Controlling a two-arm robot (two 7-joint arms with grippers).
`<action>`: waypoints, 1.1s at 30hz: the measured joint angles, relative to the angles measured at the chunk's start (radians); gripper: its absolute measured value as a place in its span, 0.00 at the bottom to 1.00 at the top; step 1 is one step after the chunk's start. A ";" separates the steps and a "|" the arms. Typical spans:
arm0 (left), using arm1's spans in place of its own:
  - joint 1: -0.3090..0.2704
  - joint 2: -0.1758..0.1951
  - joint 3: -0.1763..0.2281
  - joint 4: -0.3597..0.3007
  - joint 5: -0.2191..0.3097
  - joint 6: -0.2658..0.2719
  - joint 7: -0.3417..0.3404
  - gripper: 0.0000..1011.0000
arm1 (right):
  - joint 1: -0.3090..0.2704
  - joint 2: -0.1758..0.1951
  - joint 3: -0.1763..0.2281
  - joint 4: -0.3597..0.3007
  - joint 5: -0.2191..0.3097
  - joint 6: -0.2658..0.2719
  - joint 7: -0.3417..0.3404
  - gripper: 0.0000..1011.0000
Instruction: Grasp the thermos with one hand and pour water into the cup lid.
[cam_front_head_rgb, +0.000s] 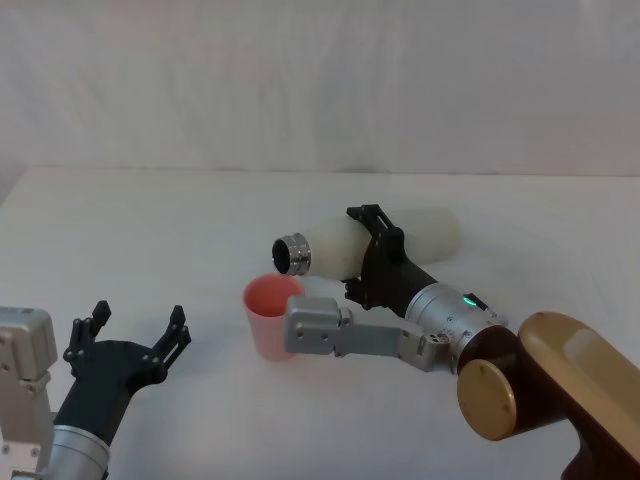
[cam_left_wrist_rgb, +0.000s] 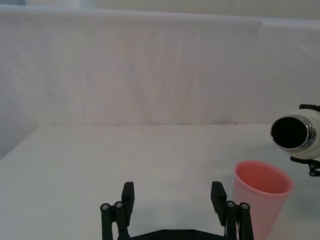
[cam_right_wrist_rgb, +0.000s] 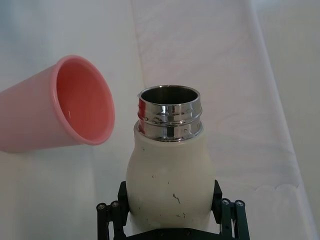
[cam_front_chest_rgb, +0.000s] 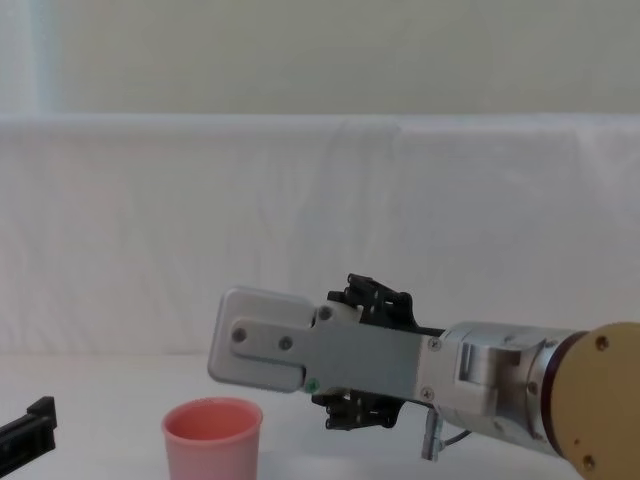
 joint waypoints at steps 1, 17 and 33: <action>0.000 0.000 0.000 0.000 0.000 0.000 0.000 0.99 | 0.002 -0.001 -0.003 0.002 -0.007 0.001 0.000 0.95; 0.000 0.000 0.000 0.000 0.000 0.000 0.000 0.99 | 0.014 -0.004 -0.023 0.023 -0.067 0.019 -0.005 0.95; 0.000 0.000 0.000 0.000 0.000 0.000 0.000 0.99 | 0.020 -0.011 -0.027 0.040 -0.092 0.026 -0.006 0.95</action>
